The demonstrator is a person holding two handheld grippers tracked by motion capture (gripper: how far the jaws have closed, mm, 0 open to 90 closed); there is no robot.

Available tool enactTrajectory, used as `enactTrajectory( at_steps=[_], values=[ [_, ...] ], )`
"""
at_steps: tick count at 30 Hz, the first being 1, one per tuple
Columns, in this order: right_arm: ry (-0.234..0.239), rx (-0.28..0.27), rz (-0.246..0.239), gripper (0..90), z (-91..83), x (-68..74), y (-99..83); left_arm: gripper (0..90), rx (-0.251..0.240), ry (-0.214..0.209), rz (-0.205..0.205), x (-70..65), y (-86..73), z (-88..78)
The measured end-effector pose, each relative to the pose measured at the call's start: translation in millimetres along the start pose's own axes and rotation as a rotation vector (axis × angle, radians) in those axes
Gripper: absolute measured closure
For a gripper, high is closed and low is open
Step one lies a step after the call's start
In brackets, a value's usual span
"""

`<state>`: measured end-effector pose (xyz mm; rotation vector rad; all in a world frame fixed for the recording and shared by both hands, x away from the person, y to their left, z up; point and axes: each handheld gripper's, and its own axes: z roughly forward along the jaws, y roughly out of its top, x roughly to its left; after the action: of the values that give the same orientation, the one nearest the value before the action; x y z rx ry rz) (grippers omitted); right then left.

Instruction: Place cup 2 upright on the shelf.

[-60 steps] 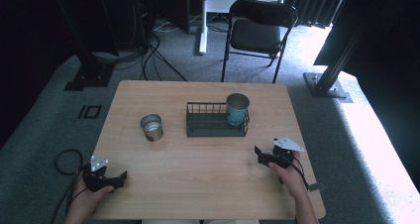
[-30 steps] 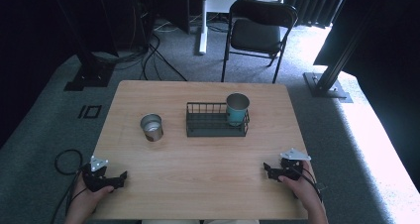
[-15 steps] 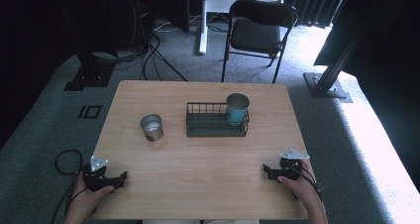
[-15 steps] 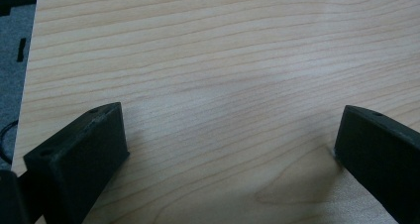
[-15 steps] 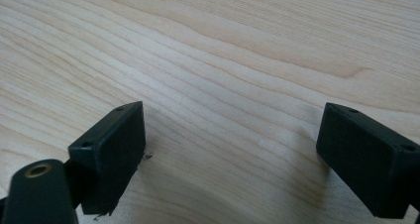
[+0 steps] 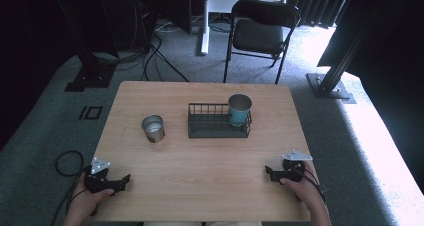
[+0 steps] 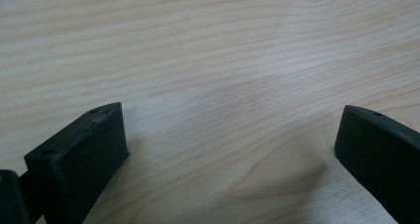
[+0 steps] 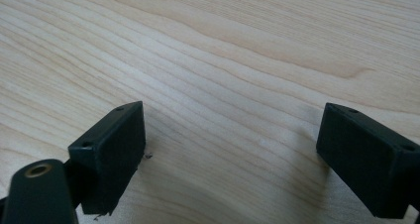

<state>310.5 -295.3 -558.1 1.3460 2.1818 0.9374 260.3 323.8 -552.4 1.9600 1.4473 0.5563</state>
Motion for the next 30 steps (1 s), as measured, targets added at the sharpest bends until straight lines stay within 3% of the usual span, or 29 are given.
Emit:
enactTrajectory(
  at_steps=[17, 28, 30],
  values=[
    [0.0, 0.0, 0.0, 11.2, 0.0, 0.0, -0.1, 0.6, -0.031, -0.068, 0.034, -14.4, 26.8, 13.5],
    [0.0, 0.0, 0.0, 11.3, 0.0, 0.0, -0.1, 0.6, -0.097, -0.092, 0.025, -19.0, 47.9, 20.8],
    [0.0, 0.0, 0.0, 11.3, 0.0, 0.0, -0.1, 0.6, -0.106, -0.091, 0.041, -20.4, 50.8, 22.9]
  ],
)
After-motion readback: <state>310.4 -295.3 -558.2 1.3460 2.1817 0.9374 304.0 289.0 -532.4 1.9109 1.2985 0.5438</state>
